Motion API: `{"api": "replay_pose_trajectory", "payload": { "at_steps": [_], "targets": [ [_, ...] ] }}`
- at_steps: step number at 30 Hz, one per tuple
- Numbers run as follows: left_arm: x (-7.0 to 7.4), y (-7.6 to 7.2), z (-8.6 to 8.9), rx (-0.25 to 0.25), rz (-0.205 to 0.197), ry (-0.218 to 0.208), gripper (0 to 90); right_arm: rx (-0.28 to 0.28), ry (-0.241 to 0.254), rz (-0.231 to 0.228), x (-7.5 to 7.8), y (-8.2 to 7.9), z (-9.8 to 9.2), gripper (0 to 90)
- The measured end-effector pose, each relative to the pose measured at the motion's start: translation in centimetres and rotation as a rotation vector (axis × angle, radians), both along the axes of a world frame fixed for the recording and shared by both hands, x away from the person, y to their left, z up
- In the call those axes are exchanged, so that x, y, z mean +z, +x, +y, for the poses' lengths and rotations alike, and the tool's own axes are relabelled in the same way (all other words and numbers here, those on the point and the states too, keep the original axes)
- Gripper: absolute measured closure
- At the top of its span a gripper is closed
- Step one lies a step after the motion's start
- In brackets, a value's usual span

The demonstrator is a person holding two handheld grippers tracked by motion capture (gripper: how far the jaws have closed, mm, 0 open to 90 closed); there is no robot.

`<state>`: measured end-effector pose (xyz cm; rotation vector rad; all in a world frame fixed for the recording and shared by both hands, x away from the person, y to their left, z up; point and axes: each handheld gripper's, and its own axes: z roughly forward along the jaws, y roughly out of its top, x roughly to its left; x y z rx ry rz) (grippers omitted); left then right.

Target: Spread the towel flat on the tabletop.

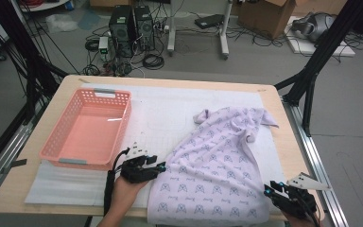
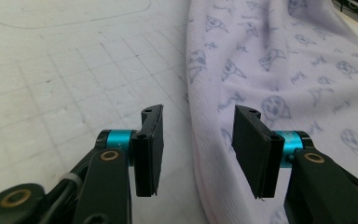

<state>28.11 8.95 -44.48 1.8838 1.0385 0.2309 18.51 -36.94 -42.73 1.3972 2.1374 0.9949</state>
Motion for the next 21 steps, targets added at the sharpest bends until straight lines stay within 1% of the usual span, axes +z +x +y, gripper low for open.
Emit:
{"api": "replay_pose_trajectory", "payload": {
  "at_steps": [1,2,3,4,5,6,9,11,13,16,18,19,20,21],
  "targets": [
    [-0.1,0.3,-0.4,-0.006,0.003,0.011,52.8,-0.004,0.016,0.001,-0.2,0.5,0.2,65.4],
    [-0.3,0.8,-1.0,-0.020,0.014,0.041,52.9,-0.002,0.024,-0.001,-0.3,0.8,0.3,65.0],
    [-0.5,1.0,-1.4,-0.024,0.027,0.056,54.0,-0.002,0.036,0.004,-0.4,1.2,0.5,64.8],
    [-0.5,0.8,-1.8,-0.023,-0.001,0.101,60.6,0.003,0.035,0.004,-0.5,1.4,0.7,64.5],
    [-0.5,0.7,-1.9,-0.033,-0.018,0.126,71.6,0.009,0.033,0.004,-0.5,1.6,0.9,63.7],
    [-0.5,0.5,-2.0,-0.041,-0.024,0.131,84.0,0.012,0.032,0.003,-0.6,1.7,1.0,63.6],
    [-0.4,-0.6,-1.5,-0.019,-0.032,0.140,85.6,0.026,0.029,0.003,-0.6,2.0,1.3,63.5],
    [-0.2,-1.7,-0.4,-0.010,-0.033,0.138,85.7,0.029,0.031,0.006,-0.6,2.2,1.5,63.6],
    [0.1,-3.3,0.6,-0.009,-0.049,0.144,85.7,0.033,0.035,0.004,-0.6,2.4,1.6,63.3],
    [0.6,-5.7,1.9,-0.013,-0.062,0.149,85.7,0.038,0.046,0.001,-0.5,3.0,2.1,61.8],
    [0.8,-6.9,2.6,-0.027,-0.063,0.156,85.6,0.052,0.061,0.007,-0.5,3.6,2.9,61.1],
    [0.9,-7.5,3.0,-0.035,-0.068,0.158,85.5,0.067,0.059,0.006,-0.6,3.9,3.3,59.6],
    [0.9,-8.1,3.3,-0.039,-0.067,0.145,85.5,0.076,0.052,0.010,-0.7,4.3,3.9,57.8],
    [0.8,-8.3,3.4,-0.046,-0.063,0.135,85.3,0.084,0.041,0.011,-0.8,4.9,4.6,55.5]
  ]
}}
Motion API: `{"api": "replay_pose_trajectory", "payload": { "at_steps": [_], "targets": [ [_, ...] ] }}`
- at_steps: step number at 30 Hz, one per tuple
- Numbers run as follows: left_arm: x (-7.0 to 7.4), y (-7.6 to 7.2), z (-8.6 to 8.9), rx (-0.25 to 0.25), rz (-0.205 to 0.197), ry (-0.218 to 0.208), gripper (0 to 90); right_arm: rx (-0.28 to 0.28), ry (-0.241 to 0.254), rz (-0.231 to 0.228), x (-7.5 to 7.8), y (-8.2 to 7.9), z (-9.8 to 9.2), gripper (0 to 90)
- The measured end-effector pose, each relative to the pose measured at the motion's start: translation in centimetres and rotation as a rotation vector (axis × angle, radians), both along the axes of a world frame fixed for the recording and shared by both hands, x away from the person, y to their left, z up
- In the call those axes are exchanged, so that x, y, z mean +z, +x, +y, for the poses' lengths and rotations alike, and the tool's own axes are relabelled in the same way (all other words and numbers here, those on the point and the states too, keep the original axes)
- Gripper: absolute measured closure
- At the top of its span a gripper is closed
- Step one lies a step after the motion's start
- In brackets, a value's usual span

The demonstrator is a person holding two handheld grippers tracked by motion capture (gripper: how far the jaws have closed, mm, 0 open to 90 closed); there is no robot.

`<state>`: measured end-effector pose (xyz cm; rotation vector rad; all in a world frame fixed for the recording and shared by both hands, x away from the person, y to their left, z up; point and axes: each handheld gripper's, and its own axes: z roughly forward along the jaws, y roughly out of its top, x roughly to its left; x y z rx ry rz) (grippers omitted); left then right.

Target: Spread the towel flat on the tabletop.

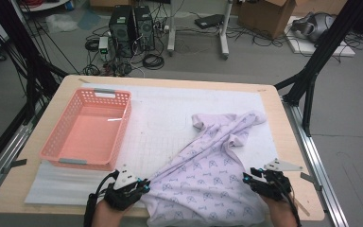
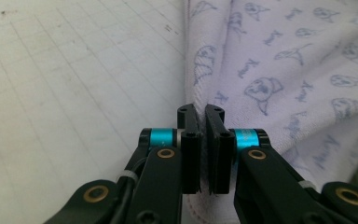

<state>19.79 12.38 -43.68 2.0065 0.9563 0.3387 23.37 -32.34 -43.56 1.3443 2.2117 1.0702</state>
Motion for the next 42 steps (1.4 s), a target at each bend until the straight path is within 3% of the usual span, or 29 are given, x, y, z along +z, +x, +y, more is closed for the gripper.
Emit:
{"api": "replay_pose_trajectory", "payload": {
  "at_steps": [4,5,6,7,11,15,19,21,22,26,29,30,33,36,39,41,42],
  "targets": [
    [-0.7,-0.3,0.1,-0.031,0.022,-0.069,81.5,0.011,-0.042,0.012,-1.0,1.7,1.7,56.7],
    [-0.7,-0.2,0.2,-0.034,0.022,-0.083,76.3,0.014,-0.051,0.000,-1.1,1.9,1.9,63.1],
    [-0.7,-0.1,0.2,-0.031,0.021,-0.100,69.3,0.037,-0.043,0.003,-1.0,2.0,1.9,77.9],
    [-0.6,0.0,0.2,-0.023,0.012,-0.118,64.9,0.053,-0.040,0.005,-1.0,1.9,1.9,84.7],
    [-0.2,0.8,0.3,-0.008,-0.004,-0.156,52.4,0.039,-0.064,0.030,-0.5,1.2,0.4,87.0],
    [0.1,2.2,-0.1,0.001,-0.016,-0.167,50.4,-0.024,-0.128,0.034,-0.2,-1.2,-2.3,87.1],
    [0.2,4.7,-1.5,-0.009,-0.005,-0.161,50.6,-0.066,-0.153,0.075,0.2,-3.7,-4.3,86.0],
    [0.3,6.1,-2.5,-0.006,0.003,-0.151,50.7,-0.064,-0.152,0.074,0.4,-4.1,-4.4,77.1],
    [0.3,6.6,-2.9,-0.006,0.007,-0.147,50.6,-0.072,-0.137,0.053,0.6,-4.3,-4.5,65.0],
    [-0.2,9.4,-4.9,-0.011,0.036,-0.111,50.8,-0.088,-0.033,-0.013,1.1,-3.9,-4.9,53.3],
    [-0.4,11.0,-6.3,-0.026,0.046,-0.091,51.0,-0.086,0.003,-0.038,1.2,-3.4,-5.2,53.1],
    [-0.5,11.3,-6.8,-0.030,0.032,-0.106,51.5,-0.088,0.004,-0.043,1.2,-3.2,-5.3,52.5],
    [-0.5,12.1,-8.0,-0.050,0.042,-0.088,53.0,-0.095,0.012,-0.039,1.0,-2.7,-5.6,51.9],
    [-0.4,12.7,-9.2,-0.072,0.017,-0.057,55.2,-0.101,0.022,-0.031,0.9,-2.1,-5.8,51.9],
    [-0.5,13.3,-10.0,-0.068,0.016,-0.069,57.8,-0.088,0.030,-0.027,0.6,-1.3,-5.7,51.7],
    [-0.8,13.6,-11.0,-0.080,0.040,-0.018,61.8,-0.076,0.029,-0.020,0.5,-0.9,-5.4,51.3],
    [-1.1,13.6,-11.4,-0.077,0.049,0.015,68.6,-0.068,0.028,-0.019,0.4,-0.8,-5.2,51.3]
  ]
}}
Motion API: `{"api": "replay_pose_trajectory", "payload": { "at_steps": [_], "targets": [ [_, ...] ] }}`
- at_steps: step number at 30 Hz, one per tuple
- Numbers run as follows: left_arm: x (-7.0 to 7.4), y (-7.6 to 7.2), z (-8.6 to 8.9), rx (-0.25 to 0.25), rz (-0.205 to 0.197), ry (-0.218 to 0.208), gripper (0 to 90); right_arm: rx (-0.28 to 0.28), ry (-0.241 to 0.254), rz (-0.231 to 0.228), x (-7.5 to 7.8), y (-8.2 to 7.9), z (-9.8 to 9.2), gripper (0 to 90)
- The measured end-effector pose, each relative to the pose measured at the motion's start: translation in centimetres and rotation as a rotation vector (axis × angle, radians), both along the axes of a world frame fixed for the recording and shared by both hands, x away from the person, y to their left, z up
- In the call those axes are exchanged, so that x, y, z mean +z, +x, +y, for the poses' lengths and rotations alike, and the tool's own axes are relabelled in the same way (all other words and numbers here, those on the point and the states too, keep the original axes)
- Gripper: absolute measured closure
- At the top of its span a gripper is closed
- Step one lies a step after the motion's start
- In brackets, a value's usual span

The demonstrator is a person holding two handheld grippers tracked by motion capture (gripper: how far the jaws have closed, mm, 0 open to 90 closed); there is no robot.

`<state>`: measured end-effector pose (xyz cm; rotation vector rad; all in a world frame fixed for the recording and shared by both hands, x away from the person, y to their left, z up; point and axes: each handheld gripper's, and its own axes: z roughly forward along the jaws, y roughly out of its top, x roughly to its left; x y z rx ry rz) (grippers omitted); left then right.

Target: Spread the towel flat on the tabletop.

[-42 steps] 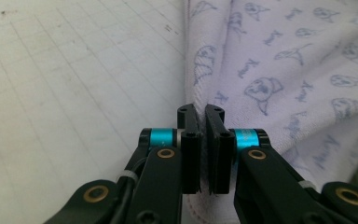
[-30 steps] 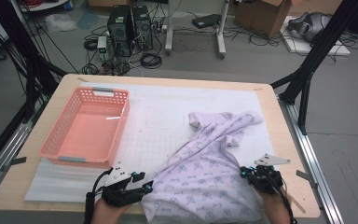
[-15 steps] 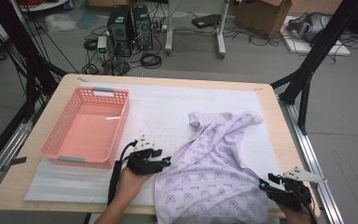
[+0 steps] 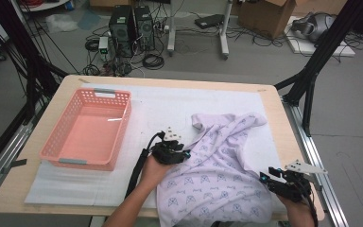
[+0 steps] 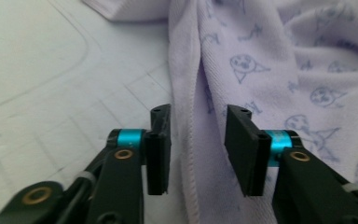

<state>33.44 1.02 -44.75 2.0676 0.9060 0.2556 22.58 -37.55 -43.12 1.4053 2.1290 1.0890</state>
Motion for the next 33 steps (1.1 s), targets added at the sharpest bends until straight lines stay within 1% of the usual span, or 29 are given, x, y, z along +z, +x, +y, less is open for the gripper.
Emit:
{"api": "replay_pose_trajectory", "payload": {
  "at_steps": [1,2,3,4,5,8,9,10,11,13,15,18,20,22,24,25,27,29,30,32,33],
  "targets": [
    [-0.1,-0.1,-0.1,0.010,-0.017,0.014,81.9,0.006,0.002,-0.003,0.0,0.2,0.1,51.2],
    [0.1,0.0,0.0,0.036,-0.010,0.012,86.4,0.009,-0.002,0.000,0.0,0.2,0.2,51.0],
    [0.2,0.0,0.1,0.057,-0.010,0.012,86.9,0.011,0.002,0.000,0.0,0.3,0.3,51.0],
    [0.3,0.0,0.5,0.074,-0.012,0.026,87.3,0.013,0.004,-0.003,-0.1,0.3,0.4,51.0],
    [0.5,-0.1,1.1,0.100,-0.020,0.029,87.4,0.015,0.002,-0.001,-0.1,0.4,0.4,51.1],
    [1.2,-0.5,3.6,0.165,-0.042,-0.001,87.5,0.012,0.004,-0.002,-0.2,0.7,0.5,51.9],
    [1.5,-0.8,4.7,0.189,-0.048,-0.017,87.5,0.012,0.006,-0.001,-0.1,0.8,0.6,52.4],
    [1.7,-1.1,5.6,0.205,-0.050,-0.026,87.5,0.007,0.012,-0.002,-0.1,1.0,0.6,53.0],
    [1.8,-1.4,6.5,0.223,-0.054,-0.046,87.5,0.001,0.015,-0.006,-0.1,1.2,0.6,53.7],
    [1.8,-2.0,7.8,0.243,-0.051,-0.054,87.5,-0.004,0.026,-0.010,0.0,1.6,0.8,53.8],
    [1.5,-2.8,9.2,0.253,-0.048,-0.062,87.4,0.013,0.025,-0.014,0.1,2.1,1.3,53.6],
    [1.0,-3.6,10.3,0.257,-0.040,-0.079,87.3,0.013,0.027,-0.015,0.1,2.8,1.8,54.3],
    [0.8,-4.1,10.6,0.250,-0.039,-0.092,87.3,0.015,0.024,-0.010,0.0,3.4,2.1,56.5],
    [0.5,-4.4,10.7,0.242,-0.037,-0.096,87.2,0.021,0.022,0.003,0.0,4.2,2.5,61.4],
    [0.3,-4.8,10.6,0.228,-0.039,-0.090,87.2,0.027,0.041,0.018,0.0,5.2,2.8,65.3],
    [0.2,-5.0,10.6,0.222,-0.038,-0.089,87.2,0.034,0.046,0.024,0.1,5.7,3.1,65.8],
    [0.1,-5.3,10.6,0.222,-0.042,-0.095,87.2,0.048,0.052,0.042,0.1,7.0,3.9,65.6],
    [-0.1,-5.5,10.7,0.223,-0.037,-0.104,87.2,0.051,0.042,0.065,0.0,8.4,4.8,60.8],
    [-0.2,-5.5,10.7,0.219,-0.036,-0.102,87.1,0.046,0.055,0.078,-0.1,9.2,5.3,56.9],
    [-0.4,-5.5,10.7,0.222,-0.030,-0.103,87.0,0.049,0.088,0.093,-0.3,10.2,5.9,55.5],
    [-0.4,-5.4,10.7,0.224,-0.023,-0.107,87.0,0.061,0.090,0.106,-0.5,10.7,6.3,55.2]
  ]
}}
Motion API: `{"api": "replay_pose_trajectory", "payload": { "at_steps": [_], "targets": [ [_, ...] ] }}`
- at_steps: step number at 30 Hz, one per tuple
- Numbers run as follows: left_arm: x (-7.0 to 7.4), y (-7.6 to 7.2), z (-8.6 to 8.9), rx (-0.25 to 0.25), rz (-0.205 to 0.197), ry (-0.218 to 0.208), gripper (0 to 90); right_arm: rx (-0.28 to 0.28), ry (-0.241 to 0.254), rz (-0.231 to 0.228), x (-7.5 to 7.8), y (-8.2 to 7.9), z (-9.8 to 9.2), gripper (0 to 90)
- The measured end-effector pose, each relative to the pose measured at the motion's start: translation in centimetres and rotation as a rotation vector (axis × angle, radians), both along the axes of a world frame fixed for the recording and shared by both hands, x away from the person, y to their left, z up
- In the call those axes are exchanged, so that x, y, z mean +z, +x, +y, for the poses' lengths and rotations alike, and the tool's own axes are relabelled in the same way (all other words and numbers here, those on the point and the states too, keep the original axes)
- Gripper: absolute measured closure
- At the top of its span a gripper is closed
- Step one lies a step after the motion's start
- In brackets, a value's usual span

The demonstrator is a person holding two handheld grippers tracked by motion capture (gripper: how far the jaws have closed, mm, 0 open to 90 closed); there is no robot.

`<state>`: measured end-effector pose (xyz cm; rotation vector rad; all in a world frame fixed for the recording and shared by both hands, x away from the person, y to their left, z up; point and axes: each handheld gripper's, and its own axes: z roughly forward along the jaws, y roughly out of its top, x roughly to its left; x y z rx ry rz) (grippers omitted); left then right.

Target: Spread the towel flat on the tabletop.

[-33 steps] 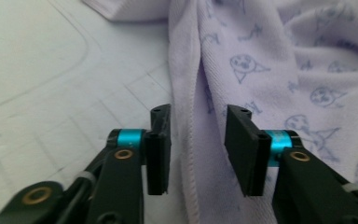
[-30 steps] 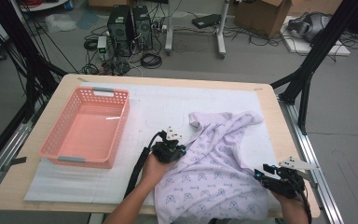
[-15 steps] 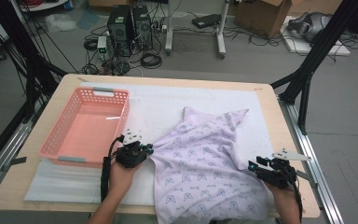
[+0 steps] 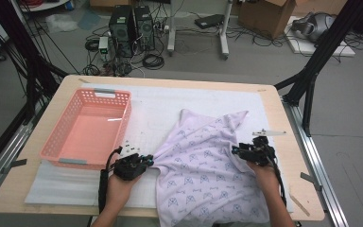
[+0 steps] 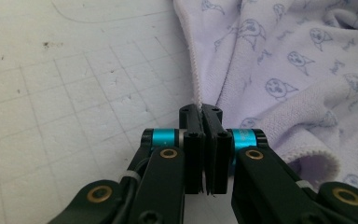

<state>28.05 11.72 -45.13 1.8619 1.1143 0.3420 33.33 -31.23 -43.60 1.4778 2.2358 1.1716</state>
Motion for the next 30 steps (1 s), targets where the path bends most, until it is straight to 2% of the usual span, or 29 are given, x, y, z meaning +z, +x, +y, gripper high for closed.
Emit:
{"api": "replay_pose_trajectory", "payload": {
  "at_steps": [1,2,3,4,6,7,9,12,15,16,18,19,21,22,26,28,30],
  "targets": [
    [0.0,0.0,0.1,0.002,-0.002,-0.004,87.0,0.014,-0.002,0.017,-0.2,0.5,0.5,55.9],
    [0.0,0.0,0.1,0.003,-0.007,-0.008,87.0,0.035,-0.021,0.037,-0.5,0.9,1.0,60.1],
    [0.0,0.0,0.1,0.002,-0.008,-0.008,87.0,0.042,-0.057,0.030,-0.6,1.1,1.5,68.0],
    [0.0,0.0,0.1,0.000,-0.008,-0.008,87.0,0.054,-0.067,0.022,-0.5,1.2,1.6,78.4],
    [0.0,0.0,0.1,0.000,-0.010,-0.010,87.0,0.055,-0.111,0.012,-0.3,1.3,1.6,83.2],
    [0.0,0.0,0.0,0.000,-0.010,-0.014,87.0,0.044,-0.150,-0.007,-0.2,1.3,1.4,84.0],
    [0.0,0.0,0.0,0.001,-0.005,-0.025,87.0,0.002,-0.179,-0.020,-0.1,1.6,0.7,84.7],
    [0.0,-0.1,-0.4,-0.021,0.006,-0.064,87.0,-0.086,-0.245,-0.046,0.3,2.1,-1.0,84.9],
    [0.1,-0.2,-1.4,-0.053,-0.002,-0.064,86.9,-0.135,-0.323,-0.084,0.3,2.6,-1.8,85.2],
    [0.1,-0.3,-1.8,-0.066,-0.008,-0.059,86.5,-0.146,-0.375,-0.108,0.2,2.8,-1.8,85.2],
    [0.0,-0.3,-2.5,-0.074,-0.011,-0.041,79.3,-0.189,-0.453,-0.145,0.1,2.9,-1.6,85.2],
    [0.0,-0.3,-2.7,-0.073,-0.010,-0.039,71.5,-0.213,-0.464,-0.156,0.1,2.9,-1.6,85.1],
    [0.1,-0.3,-2.6,-0.074,-0.002,-0.073,59.8,-0.228,-0.415,-0.143,0.2,2.9,-2.1,82.9],
    [0.2,-0.3,-2.4,-0.077,-0.002,-0.090,56.3,-0.231,-0.406,-0.145,0.3,2.8,-2.2,81.4],
    [0.5,-0.4,-2.2,-0.125,0.014,-0.181,49.9,-0.256,-0.315,-0.177,1.3,1.4,-3.3,68.6],
    [0.5,-0.5,-2.5,-0.155,0.021,-0.195,48.0,-0.254,-0.203,-0.174,1.7,0.5,-4.3,61.4],
    [0.4,-0.6,-3.0,-0.178,0.031,-0.180,46.7,-0.225,-0.127,-0.170,1.9,-0.6,-4.8,59.2]
  ]
}}
